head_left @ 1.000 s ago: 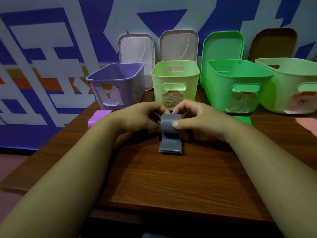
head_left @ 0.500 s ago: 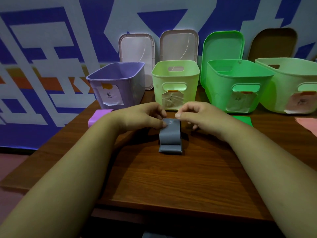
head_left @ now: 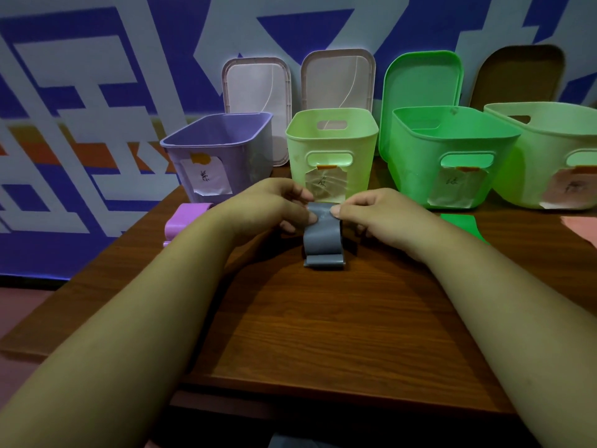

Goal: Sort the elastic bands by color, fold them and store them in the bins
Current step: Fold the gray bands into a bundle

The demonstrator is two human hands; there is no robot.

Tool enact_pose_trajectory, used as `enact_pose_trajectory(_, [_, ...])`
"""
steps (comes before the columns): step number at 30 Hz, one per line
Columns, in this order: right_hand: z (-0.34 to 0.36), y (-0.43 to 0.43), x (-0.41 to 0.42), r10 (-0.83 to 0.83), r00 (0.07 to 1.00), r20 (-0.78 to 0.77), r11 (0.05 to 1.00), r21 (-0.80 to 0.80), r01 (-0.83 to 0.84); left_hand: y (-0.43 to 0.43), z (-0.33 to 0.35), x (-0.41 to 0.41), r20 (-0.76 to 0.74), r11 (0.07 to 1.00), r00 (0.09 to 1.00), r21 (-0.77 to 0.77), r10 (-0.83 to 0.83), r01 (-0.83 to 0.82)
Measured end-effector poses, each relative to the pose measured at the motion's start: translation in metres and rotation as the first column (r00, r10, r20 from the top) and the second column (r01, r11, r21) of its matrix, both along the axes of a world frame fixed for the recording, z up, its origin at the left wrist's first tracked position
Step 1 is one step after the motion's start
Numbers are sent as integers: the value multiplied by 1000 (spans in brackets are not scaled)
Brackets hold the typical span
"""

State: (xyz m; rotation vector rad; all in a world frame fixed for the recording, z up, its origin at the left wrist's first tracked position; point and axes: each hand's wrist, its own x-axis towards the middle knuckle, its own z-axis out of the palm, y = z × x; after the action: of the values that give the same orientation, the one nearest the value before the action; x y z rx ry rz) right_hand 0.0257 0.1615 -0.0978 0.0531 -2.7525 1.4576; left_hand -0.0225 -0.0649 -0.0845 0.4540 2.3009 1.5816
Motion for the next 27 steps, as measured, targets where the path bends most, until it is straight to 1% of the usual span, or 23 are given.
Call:
enact_pose_trajectory(3, [-3, -5, -5, -66, 998, -20, 998, 23, 67, 12, -8, -7, 21, 987, 992, 100, 123, -125])
enact_pose_trajectory(6, [-2, -5, -5, -87, 996, -14, 996, 30, 87, 21, -15, -14, 26, 970, 978, 123, 207, -208])
enact_pose_trajectory(8, [-1, -4, -3, -90, 996, -8, 994, 54, 91, 23, -17, -18, 24, 970, 975, 102, 221, -222])
enact_pose_trajectory(12, [-2, -4, -3, -110, 994, 13, 992, 58, 109, 22, -20, -21, 60, 967, 973, 115, 223, -228])
enact_pose_trajectory(16, [-6, -8, -7, -151, 988, 29, 985, 92, 148, 23, -24, -18, -19, 966, 968, 67, 250, -249])
enact_pose_trajectory(19, [-22, 1, -30, -162, 981, 109, 984, 89, 152, 23, -25, -15, -68, 958, 957, 60, 284, -280])
enact_pose_trajectory(21, [-38, 12, -55, -150, 979, 141, 988, 52, 144, 24, -26, -14, -108, 945, 939, 57, 326, -321])
enact_pose_trajectory(24, [-20, 4, -38, -181, 973, 140, 983, 11, 181, 22, -25, -10, -198, 933, 912, 26, 358, -360])
enact_pose_trajectory(27, [-10, -1, -27, -192, 971, 145, 977, -64, 203, 20, -18, 1, -353, 925, 867, -9, 352, -379])
